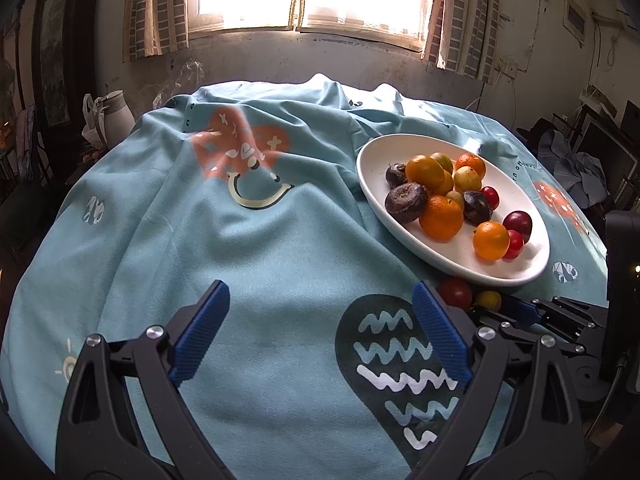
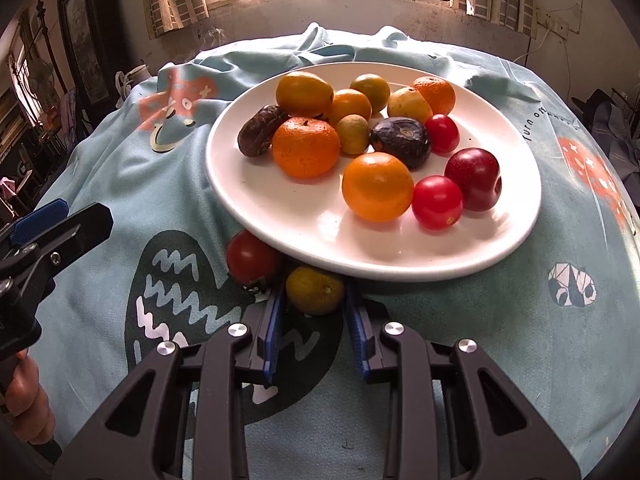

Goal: Organize fruits
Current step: 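Grasp the small green-yellow fruit with the right gripper while the left grasps a red tomato, then place the green-yellow fruit on the plate while the left places the red tomato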

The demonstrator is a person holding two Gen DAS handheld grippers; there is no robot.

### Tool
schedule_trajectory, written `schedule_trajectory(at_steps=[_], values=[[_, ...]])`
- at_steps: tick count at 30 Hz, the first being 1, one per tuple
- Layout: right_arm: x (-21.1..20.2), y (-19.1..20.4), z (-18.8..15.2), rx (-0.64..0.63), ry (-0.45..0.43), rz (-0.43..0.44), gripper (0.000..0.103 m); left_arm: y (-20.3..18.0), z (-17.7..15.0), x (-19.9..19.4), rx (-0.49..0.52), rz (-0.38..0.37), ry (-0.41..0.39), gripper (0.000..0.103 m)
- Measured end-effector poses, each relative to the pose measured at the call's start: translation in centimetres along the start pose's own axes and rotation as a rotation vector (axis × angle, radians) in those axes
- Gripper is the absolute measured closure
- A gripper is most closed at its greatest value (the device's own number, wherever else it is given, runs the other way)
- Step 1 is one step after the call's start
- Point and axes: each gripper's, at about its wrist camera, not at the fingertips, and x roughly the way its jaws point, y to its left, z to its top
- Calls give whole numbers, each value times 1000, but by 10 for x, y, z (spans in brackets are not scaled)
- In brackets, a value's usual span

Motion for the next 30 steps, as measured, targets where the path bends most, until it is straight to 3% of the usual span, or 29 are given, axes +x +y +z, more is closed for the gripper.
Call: schedule_trajectory(at_steps=[2, 5, 10, 15, 19, 21, 23, 24, 30], values=[[-3, 0, -2, -17, 6, 9, 75, 0, 0, -1, 1, -2, -3, 9], [-20, -9, -9, -23, -31, 115, 75, -2, -1, -2, 14, -4, -7, 9], [-52, -33, -24, -58, -123, 92, 75, -17, -6, 2, 76, -70, 14, 9], [-59, -56, -24, 8, -109, 114, 75, -57, -15, 11, 210, -147, 28, 10], [-59, -64, -25, 35, -97, 136, 75, -87, -17, 20, 287, -167, 36, 21], [-61, -63, -25, 36, -100, 144, 75, -96, -16, 28, 286, -188, 63, 31], [-63, -64, -25, 41, -106, 151, 75, -102, -16, 35, 291, -194, 88, 51], [-64, -64, -25, 43, -108, 153, 75, -103, -16, 39, 288, -196, 100, 54], [-66, -65, -25, 48, -103, 165, 75, -101, -11, 53, 242, -168, 117, 56]])
